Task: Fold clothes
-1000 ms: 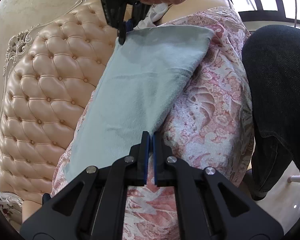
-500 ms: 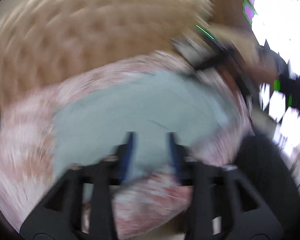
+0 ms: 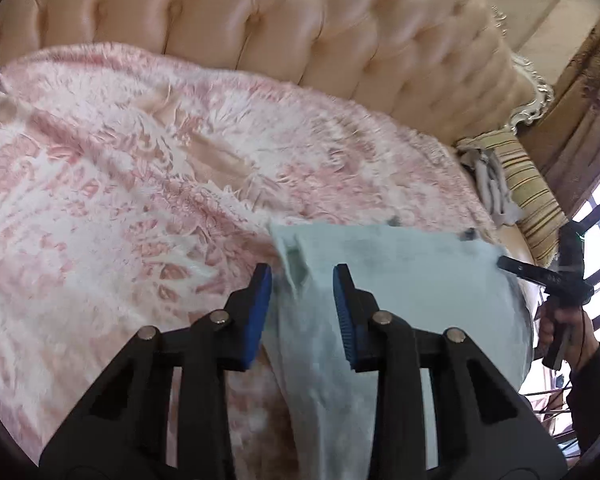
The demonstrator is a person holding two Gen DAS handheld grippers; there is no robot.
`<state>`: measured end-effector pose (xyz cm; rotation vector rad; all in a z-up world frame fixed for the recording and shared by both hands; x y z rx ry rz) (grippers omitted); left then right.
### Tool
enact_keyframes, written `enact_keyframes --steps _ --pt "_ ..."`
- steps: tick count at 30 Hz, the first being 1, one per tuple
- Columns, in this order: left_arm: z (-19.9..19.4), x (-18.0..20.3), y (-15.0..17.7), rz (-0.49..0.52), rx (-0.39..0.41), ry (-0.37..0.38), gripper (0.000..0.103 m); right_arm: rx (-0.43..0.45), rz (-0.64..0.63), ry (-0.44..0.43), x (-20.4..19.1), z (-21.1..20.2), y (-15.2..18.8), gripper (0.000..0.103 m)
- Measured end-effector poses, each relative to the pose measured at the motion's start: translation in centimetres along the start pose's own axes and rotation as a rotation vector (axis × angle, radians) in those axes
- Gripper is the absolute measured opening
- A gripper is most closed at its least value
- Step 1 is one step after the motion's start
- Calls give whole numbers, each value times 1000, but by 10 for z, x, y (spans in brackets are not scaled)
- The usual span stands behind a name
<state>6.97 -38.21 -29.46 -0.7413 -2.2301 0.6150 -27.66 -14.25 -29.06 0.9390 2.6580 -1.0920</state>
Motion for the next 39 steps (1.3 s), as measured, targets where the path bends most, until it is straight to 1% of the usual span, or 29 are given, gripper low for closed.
enact_keyframes --steps 1,2,3,4,5,6,7,10,11,13,15,16,18,20,21,22,23,24,25,27,29,31,32,33,35,37,39 --pt "4 0 0 1 -8 6 28 1 -23 13 -3 1 0 46" --pt "4 2 0 14 -2 15 21 1 -41 24 -6 2 0 42" --pt "-1 7 -2 41 17 26 5 4 -56 45 -7 -1 0 37" --pt "-9 12 -3 73 41 33 5 7 -72 66 -8 -3 0 22" --pt "-21 20 -3 111 75 46 5 35 -79 78 -11 -12 -1 11" --pt "-35 28 -3 144 108 74 5 64 -86 90 -13 -22 -1 11" --pt "-48 36 -3 172 134 106 5 111 -84 70 -17 -37 -2 11" --pt "-87 58 -3 254 211 200 5 208 -99 53 -31 -75 2 11" --pt "-92 59 -5 254 220 218 5 232 -94 50 -33 -84 3 11" --pt "-81 46 -15 194 193 212 5 274 -70 53 -35 -100 7 11" --pt "-59 25 -20 133 143 176 5 264 -24 61 -30 -101 8 11" --pt "-46 18 -21 114 116 168 5 245 0 66 -27 -98 9 11" --pt "-22 6 -20 84 59 144 5 208 -9 73 -26 -84 7 11" --pt "-5 1 -18 89 25 102 5 179 -25 87 -25 -68 4 11" --pt "-2 0 -17 96 19 83 10 155 -32 104 -23 -58 2 11" --pt "1 -1 -15 103 14 65 22 130 -40 121 -21 -48 0 12" --pt "-1 -3 -14 109 20 51 31 106 -47 138 -19 -38 -2 16" --pt "-8 -8 -14 114 38 42 49 85 -43 155 -15 -34 -3 16" --pt "-17 -11 -15 134 64 44 54 97 -50 172 -13 -39 -3 16" --pt "-35 -16 -16 202 117 82 54 122 -64 206 -11 -50 -2 31" --pt "-44 -13 -15 270 111 150 54 153 -83 222 -10 -64 -2 36" --pt "-46 -5 -16 332 91 203 54 178 -122 168 -22 -79 -2 41" --pt "-43 -1 -18 344 79 228 54 186 -143 138 -30 -85 -2 45" --pt "-40 1 -19 347 67 241 54 189 -130 109 -36 -83 -2 49" --pt "-32 1 -20 333 43 239 52 193 -103 51 -49 -78 -1 54" --pt "-25 0 -20 319 20 238 47 198 -76 -6 -62 -73 1 54" --pt "-17 0 -21 305 -4 237 43 203 -49 -64 -74 -68 2 54"
Point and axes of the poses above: each gripper's, at about its wrist camera, not at the fingertips, and z roughly the way its jaws point, x to its right, y to its underside, the point moved 2 cm from there along z, roughly the way its jaws point, and after that the axes turned 10 degrees about x, right-handed, at the moved point
